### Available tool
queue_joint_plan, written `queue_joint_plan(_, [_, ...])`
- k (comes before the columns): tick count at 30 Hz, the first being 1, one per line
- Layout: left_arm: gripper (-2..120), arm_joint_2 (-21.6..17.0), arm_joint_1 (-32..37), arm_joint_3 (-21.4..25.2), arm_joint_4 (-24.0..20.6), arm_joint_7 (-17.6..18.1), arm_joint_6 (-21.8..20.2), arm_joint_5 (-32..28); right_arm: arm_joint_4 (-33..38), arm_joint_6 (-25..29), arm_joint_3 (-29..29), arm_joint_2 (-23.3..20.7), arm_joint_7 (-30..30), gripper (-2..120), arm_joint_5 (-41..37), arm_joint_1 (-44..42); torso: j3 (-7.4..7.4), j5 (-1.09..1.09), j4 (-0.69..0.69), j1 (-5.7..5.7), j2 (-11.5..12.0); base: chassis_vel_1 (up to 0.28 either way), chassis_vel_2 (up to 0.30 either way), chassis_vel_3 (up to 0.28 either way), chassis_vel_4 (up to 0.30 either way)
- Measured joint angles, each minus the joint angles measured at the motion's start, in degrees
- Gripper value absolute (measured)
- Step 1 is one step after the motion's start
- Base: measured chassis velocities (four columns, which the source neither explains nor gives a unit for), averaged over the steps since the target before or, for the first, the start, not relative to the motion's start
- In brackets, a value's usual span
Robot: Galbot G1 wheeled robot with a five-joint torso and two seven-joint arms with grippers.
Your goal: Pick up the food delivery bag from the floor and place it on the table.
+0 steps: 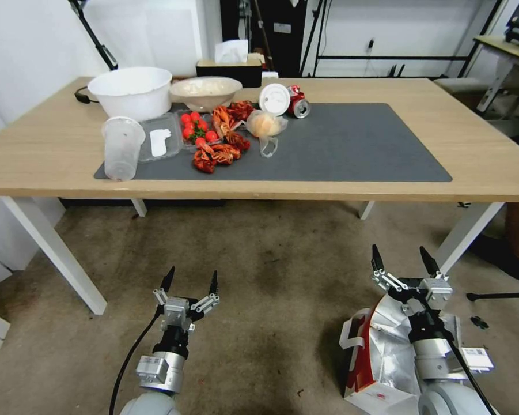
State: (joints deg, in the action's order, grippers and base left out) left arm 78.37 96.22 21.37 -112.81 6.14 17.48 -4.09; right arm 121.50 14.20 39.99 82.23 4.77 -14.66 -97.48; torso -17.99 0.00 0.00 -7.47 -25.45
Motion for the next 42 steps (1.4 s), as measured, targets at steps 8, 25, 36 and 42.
queue_joint_plan(8, [100,0.1,-0.2,0.1,0.0,0.0,0.3,0.9,0.1,0.0,0.2,-0.1,0.0,100,-0.1,-0.5,1.17,0.00,-0.01,0.56,1.7,0.000,0.000,0.000,0.000])
queue_joint_plan(25, [100,-0.4,-1.4,0.9,0.0,0.0,0.0,0.9,-1.0,0.3,0.1,0.1,0.4,100,0.0,0.1,3.88,0.00,-0.01,1.86,5.7,0.000,0.000,0.000,0.000])
queue_joint_plan(36, [100,-0.2,-3.5,2.3,0.3,0.0,-1.3,-0.5,-1.9,1.0,0.1,0.2,1.8,100,-0.1,1.1,5.68,0.00,0.00,2.64,8.3,0.000,0.000,0.000,0.000])
queue_joint_plan(42, [100,-0.2,-3.7,2.4,0.3,0.0,-1.5,-0.6,-2.0,1.2,0.2,0.2,2.1,100,-0.2,1.3,6.55,0.00,-0.01,3.02,9.6,0.000,0.000,0.000,0.000])
